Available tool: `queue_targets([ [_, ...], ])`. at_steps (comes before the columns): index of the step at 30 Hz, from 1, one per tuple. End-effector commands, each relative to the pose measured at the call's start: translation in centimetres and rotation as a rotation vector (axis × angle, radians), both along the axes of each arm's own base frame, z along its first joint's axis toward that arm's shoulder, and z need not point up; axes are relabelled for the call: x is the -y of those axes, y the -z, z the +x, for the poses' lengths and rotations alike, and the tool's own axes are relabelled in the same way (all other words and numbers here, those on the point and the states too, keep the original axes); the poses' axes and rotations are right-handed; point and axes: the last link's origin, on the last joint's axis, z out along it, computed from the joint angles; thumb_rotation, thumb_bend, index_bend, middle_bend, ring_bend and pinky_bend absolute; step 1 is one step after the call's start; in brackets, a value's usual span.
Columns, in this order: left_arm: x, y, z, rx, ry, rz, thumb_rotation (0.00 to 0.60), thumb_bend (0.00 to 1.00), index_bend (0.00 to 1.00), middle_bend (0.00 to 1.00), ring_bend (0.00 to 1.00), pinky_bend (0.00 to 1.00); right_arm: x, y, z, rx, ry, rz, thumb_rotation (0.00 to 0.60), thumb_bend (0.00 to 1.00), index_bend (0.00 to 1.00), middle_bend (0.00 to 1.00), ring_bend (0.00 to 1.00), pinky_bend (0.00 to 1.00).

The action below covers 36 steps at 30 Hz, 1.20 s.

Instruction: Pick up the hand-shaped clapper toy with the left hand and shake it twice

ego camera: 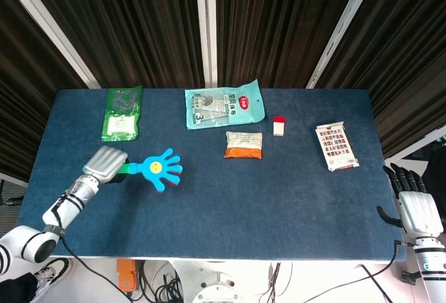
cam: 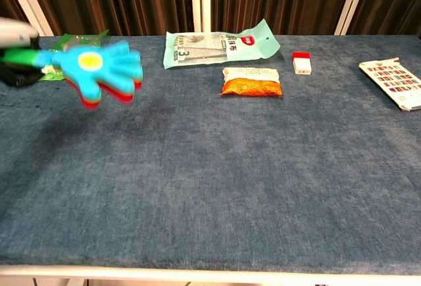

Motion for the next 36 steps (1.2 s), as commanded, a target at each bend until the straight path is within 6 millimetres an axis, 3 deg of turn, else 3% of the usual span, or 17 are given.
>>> queue_targets([
  [1,0.2,1.5,-0.1,-0.064,-0.041,-0.053,0.6,0.93,1.0,1.0,1.0,1.0,0.0,0.0,-0.1,0.0,0.002,0.0,0.6,0.21,0.0,0.0,0.0,0.0],
  [4,0.0,0.9,0.8,0.026,-0.083,-0.034,0.6,0.93,1.0,1.0,1.0,1.0,0.0,0.0,-0.1,0.001,0.001,-0.001,0.6,0.21,0.0,0.0,0.0,0.0],
  [13,-0.4,-4.7,6.7,1.022,-0.272,0.042,0.6,0.92,1.0,1.0,1.0,1.0,0.0,0.0,-0.1,0.002,0.0,0.0,0.6,0.21,0.0,0.0,0.0,0.0],
  [17,-0.5,-6.5,6.7,1.337,-0.295,0.031,0.6,0.92,1.0,1.0,1.0,1.0,0.0,0.1,0.0,0.002,-0.001,0.003,0.6,0.21,0.0,0.0,0.0,0.0],
  [20,-0.7,-6.7,6.0,1.425,-0.335,0.006,0.6,0.91,1.0,1.0,1.0,1.0,0.0,0.1,-0.1,0.001,0.001,0.004,0.6,0.21,0.0,0.0,0.0,0.0],
  [24,-0.8,-6.2,5.0,1.309,-0.293,0.001,0.6,0.9,1.0,1.0,1.0,1.0,0.0,0.1,-0.1,0.001,0.001,0.001,0.6,0.21,0.0,0.0,0.0,0.0],
  [26,-0.8,-5.5,4.5,1.141,-0.227,-0.004,0.6,0.9,1.0,1.0,1.0,1.0,0.0,0.1,0.0,-0.001,0.0,0.002,0.6,0.21,0.0,0.0,0.0,0.0],
  [31,-0.4,-1.5,1.4,0.394,0.024,-0.03,0.6,0.9,1.0,1.0,1.0,1.0,0.1,0.2,0.0,0.0,0.001,0.005,0.6,0.21,0.0,0.0,0.0,0.0],
  [36,-0.1,1.4,-0.9,-0.035,0.117,-0.084,0.6,0.9,1.0,1.0,1.0,1.0,0.0,0.1,-0.1,-0.002,0.009,0.008,0.6,0.21,0.0,0.0,0.0,0.0],
])
